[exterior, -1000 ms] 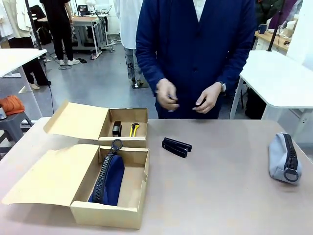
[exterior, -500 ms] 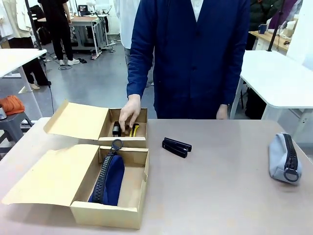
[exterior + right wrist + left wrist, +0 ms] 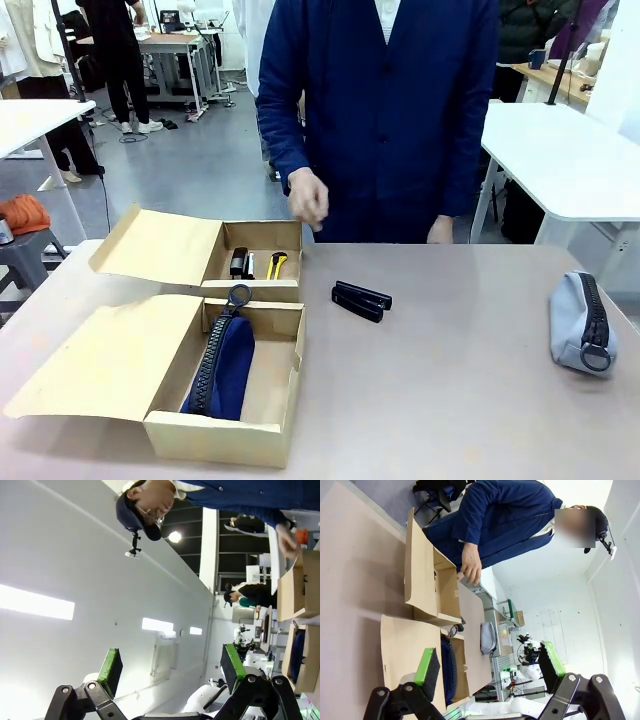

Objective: Place items inside the box.
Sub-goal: Pick up a Pencil pouch or Stapler and place it inside the Mailer Box closest to the robot.

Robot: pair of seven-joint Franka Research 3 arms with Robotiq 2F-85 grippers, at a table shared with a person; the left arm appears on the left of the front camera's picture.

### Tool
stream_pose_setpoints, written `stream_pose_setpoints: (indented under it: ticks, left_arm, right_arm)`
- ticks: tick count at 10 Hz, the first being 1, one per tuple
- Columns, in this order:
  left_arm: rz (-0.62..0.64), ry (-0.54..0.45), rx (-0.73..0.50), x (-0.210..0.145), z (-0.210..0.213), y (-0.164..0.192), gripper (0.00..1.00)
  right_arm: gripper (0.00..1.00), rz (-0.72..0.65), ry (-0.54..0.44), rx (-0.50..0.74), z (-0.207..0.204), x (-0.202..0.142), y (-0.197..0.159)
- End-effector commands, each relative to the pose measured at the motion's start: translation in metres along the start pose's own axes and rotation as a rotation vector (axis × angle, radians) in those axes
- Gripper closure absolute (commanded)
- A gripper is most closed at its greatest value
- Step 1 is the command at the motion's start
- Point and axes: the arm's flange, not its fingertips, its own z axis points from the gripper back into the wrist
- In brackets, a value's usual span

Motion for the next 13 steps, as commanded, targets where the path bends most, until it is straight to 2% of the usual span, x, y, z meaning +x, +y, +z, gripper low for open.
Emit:
stream_pose_setpoints:
  ticks: [1,2,3,4,5,6,8,9,10,11,12,13]
  left_arm:
    - [-0.016,-0.013,-0.024,0.000,-0.001,-0.001,0.00]
    - [-0.016,-0.013,-0.024,0.000,-0.001,-0.001,0.00]
    - [-0.016,-0.013,-0.024,0.000,-0.001,-0.001,0.00]
    - [-0.016,-0.013,-0.024,0.000,-0.001,-0.001,0.00]
    - [-0.016,-0.013,-0.024,0.000,-0.001,-0.001,0.00]
    - [-0.016,-0.013,-0.024,0.000,-0.001,-0.001,0.00]
    - [-0.016,-0.013,-0.024,0.000,-0.001,-0.001,0.00]
    - [-0.016,-0.013,-0.024,0.000,-0.001,-0.001,0.00]
    - [-0.016,-0.013,-0.024,0.000,-0.001,-0.001,0.00]
    - [-0.016,-0.013,-0.024,0.000,-0.001,-0.001,0.00]
    - [-0.016,-0.013,-0.024,0.000,-0.001,-0.001,0.00]
    - [-0.016,-0.013,-0.024,0.000,-0.001,-0.001,0.00]
  right_arm:
    - [0.00,-0.015,-0.004,0.024,-0.002,0.001,0.006]
    - [0.00,0.000,0.000,0.000,0.000,0.000,0.000]
    - [0.00,0.089,0.124,-0.157,-0.056,-0.006,0.000]
    - [0.00,0.185,0.298,-0.282,-0.120,-0.016,-0.003]
    - [0.00,0.258,0.465,-0.461,-0.188,-0.033,-0.020]
    - [0.00,0.325,0.544,-0.628,-0.233,-0.052,-0.042]
    - [0.00,0.469,0.760,-0.780,-0.293,-0.106,-0.094]
    - [0.00,0.581,0.861,-0.874,-0.305,-0.140,-0.121]
    - [0.00,0.673,0.892,-0.967,-0.301,-0.157,-0.129]
    - [0.00,0.766,0.788,-1.046,-0.286,-0.146,-0.097]
    - [0.00,0.443,0.834,-0.845,-0.317,-0.165,-0.126]
    - [0.00,0.565,0.879,-0.960,-0.313,-0.166,-0.125]
